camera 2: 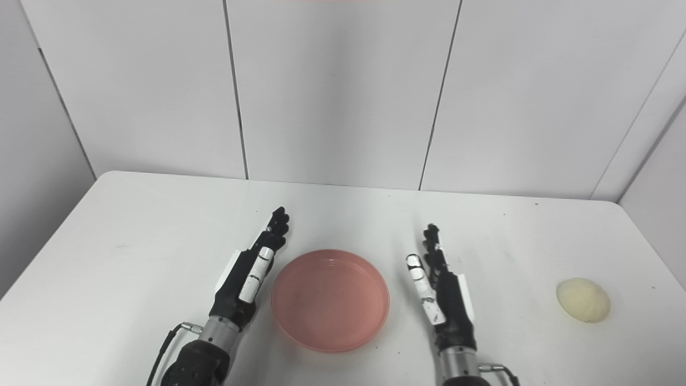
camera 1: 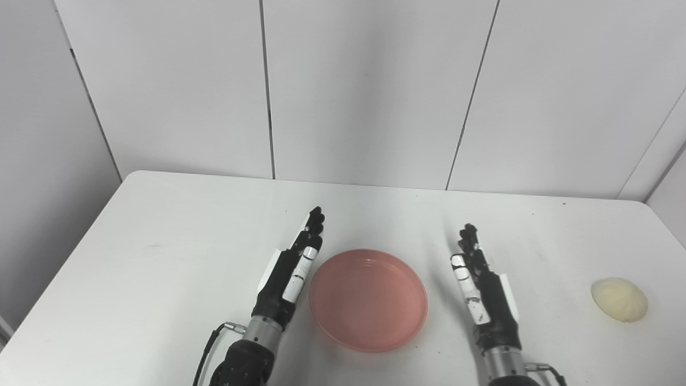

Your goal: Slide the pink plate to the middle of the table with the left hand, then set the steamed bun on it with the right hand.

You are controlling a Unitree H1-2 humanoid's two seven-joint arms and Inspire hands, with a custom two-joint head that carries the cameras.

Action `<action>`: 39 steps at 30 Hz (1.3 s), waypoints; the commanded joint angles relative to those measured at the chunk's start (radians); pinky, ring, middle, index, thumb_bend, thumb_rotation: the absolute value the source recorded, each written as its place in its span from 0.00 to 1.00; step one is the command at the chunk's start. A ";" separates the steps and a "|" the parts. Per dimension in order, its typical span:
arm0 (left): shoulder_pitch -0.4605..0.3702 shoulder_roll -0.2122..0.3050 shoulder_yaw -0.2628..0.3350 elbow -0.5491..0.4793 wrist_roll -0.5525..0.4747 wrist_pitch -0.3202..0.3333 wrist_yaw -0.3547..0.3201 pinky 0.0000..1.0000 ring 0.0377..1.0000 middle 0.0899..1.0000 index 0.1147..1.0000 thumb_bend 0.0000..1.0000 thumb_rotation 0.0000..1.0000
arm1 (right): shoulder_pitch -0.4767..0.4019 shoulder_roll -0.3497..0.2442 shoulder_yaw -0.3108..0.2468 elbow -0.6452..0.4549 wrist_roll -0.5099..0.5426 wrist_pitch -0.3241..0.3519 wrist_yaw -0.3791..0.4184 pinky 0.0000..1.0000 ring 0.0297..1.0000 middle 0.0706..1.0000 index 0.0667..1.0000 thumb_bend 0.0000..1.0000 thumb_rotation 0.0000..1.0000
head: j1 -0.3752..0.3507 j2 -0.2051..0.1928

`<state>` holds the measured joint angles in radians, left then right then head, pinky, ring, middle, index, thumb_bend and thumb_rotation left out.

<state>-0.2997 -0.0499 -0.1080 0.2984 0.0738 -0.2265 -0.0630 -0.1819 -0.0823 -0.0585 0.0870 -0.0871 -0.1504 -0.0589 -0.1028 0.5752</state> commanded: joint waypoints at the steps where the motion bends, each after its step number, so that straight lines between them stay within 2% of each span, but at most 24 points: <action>1: 0.030 -0.006 0.001 0.035 0.009 -0.035 0.020 1.00 1.00 1.00 1.00 0.54 1.00 | -0.009 -0.007 -0.020 -0.023 -0.028 -0.014 -0.040 0.93 0.93 0.91 0.91 0.68 0.82 | -0.005 0.000; 3: 0.031 -0.008 -0.001 0.035 0.014 -0.032 0.026 1.00 1.00 1.00 1.00 0.54 1.00 | -0.015 -0.030 -0.027 -0.027 -0.030 -0.026 -0.032 0.96 0.96 0.94 0.93 0.65 0.83 | -0.009 -0.001; 9: 0.044 -0.036 0.030 0.010 -0.041 0.020 0.033 1.00 1.00 1.00 1.00 0.55 1.00 | -0.041 -0.100 -0.076 -0.077 -0.047 0.022 -0.042 0.95 0.94 0.92 0.92 0.61 0.79 | -0.020 -0.005; 12: 0.047 -0.039 0.039 0.008 -0.054 0.029 0.032 1.00 1.00 1.00 1.00 0.58 1.00 | -0.056 -0.156 -0.094 -0.066 -0.083 0.029 -0.043 0.93 0.93 0.92 0.93 0.60 0.79 | -0.037 -0.008; 13: 0.048 -0.040 0.044 0.007 -0.071 0.031 0.025 1.00 1.00 1.00 1.00 0.58 1.00 | -0.063 -0.192 -0.100 -0.066 -0.108 0.043 -0.039 0.92 0.93 0.92 0.93 0.60 0.79 | -0.049 -0.008; 16: 0.050 -0.042 0.055 -0.003 -0.112 0.062 0.008 1.00 1.00 1.00 1.00 0.57 1.00 | -0.072 -0.258 -0.114 -0.076 -0.146 0.082 -0.035 0.87 0.89 0.90 0.91 0.63 0.69 | -0.070 -0.010; 18: 0.052 -0.044 0.061 -0.016 -0.135 0.091 -0.002 1.00 1.00 1.00 1.00 0.57 1.00 | -0.074 -0.285 -0.122 -0.078 -0.145 0.092 -0.030 0.87 0.90 0.91 0.91 0.65 0.61 | -0.086 -0.010; 20: 0.057 -0.038 0.062 -0.033 -0.145 0.119 -0.009 1.00 1.00 1.00 1.00 0.58 1.00 | -0.072 -0.319 -0.140 -0.090 -0.167 0.116 -0.044 0.83 0.87 0.89 0.88 0.70 0.57 | -0.120 -0.013; 22: 0.063 -0.032 0.061 -0.056 -0.155 0.156 -0.014 1.00 1.00 1.00 1.00 0.60 1.00 | -0.069 -0.344 -0.154 -0.118 -0.204 0.164 -0.053 0.81 0.86 0.88 0.86 0.72 0.57 | -0.132 -0.014; 23: 0.065 -0.031 0.062 -0.064 -0.160 0.168 -0.017 1.00 1.00 1.00 1.00 0.60 1.00 | -0.067 -0.350 -0.158 -0.129 -0.219 0.183 -0.054 0.81 0.85 0.88 0.86 0.74 0.60 | -0.132 -0.014; 25: 0.069 -0.029 0.066 -0.074 -0.170 0.190 -0.022 1.00 1.00 1.00 1.00 0.60 1.00 | -0.063 -0.362 -0.165 -0.185 -0.275 0.275 -0.047 0.80 0.85 0.87 0.86 0.76 0.62 | -0.149 -0.017; 26: 0.071 -0.027 0.068 -0.080 -0.175 0.199 -0.025 1.00 1.00 1.00 1.00 0.59 1.00 | -0.061 -0.371 -0.165 -0.215 -0.301 0.329 -0.035 0.79 0.85 0.86 0.86 0.76 0.59 | -0.166 -0.019; 27: 0.073 -0.025 0.070 -0.083 -0.179 0.204 -0.027 1.00 1.00 1.00 1.00 0.58 1.00 | -0.060 -0.376 -0.164 -0.235 -0.319 0.367 -0.025 0.79 0.84 0.85 0.85 0.74 0.51 | -0.171 -0.020; 29: 0.077 -0.009 0.067 -0.090 -0.178 0.213 -0.041 1.00 1.00 1.00 1.00 0.58 1.00 | -0.060 -0.379 -0.160 -0.274 -0.356 0.465 -0.007 0.77 0.84 0.84 0.83 0.73 0.40 | -0.220 -0.023; 31: 0.079 0.011 0.066 -0.088 -0.179 0.204 -0.059 1.00 1.00 1.00 1.00 0.58 1.00 | -0.062 -0.381 -0.147 -0.300 -0.404 0.544 0.007 0.76 0.84 0.85 0.83 0.73 0.39 | -0.286 -0.027; 34: 0.078 0.030 0.072 -0.077 -0.189 0.186 -0.079 1.00 1.00 1.00 1.00 0.59 1.00 | -0.071 -0.373 -0.138 -0.323 -0.466 0.607 0.041 0.75 0.84 0.85 0.84 0.74 0.39 | -0.325 -0.031; 35: 0.076 0.035 0.075 -0.071 -0.192 0.179 -0.083 1.00 1.00 1.00 1.00 0.59 1.00 | -0.078 -0.358 -0.151 -0.323 -0.505 0.616 0.067 0.75 0.84 0.85 0.84 0.74 0.39 | -0.354 -0.035; 39: 0.072 0.044 0.087 -0.054 -0.209 0.163 -0.094 1.00 1.00 1.00 1.00 0.61 1.00 | -0.099 -0.307 -0.206 -0.315 -0.619 0.620 0.149 0.73 0.84 0.86 0.85 0.74 0.33 | -0.399 -0.042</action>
<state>-0.2479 -0.0219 -0.0338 0.2064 -0.1272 -0.0345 -0.1462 -0.2359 -0.3869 -0.2390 -0.1975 -0.6560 0.4688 0.0715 -0.5030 0.5323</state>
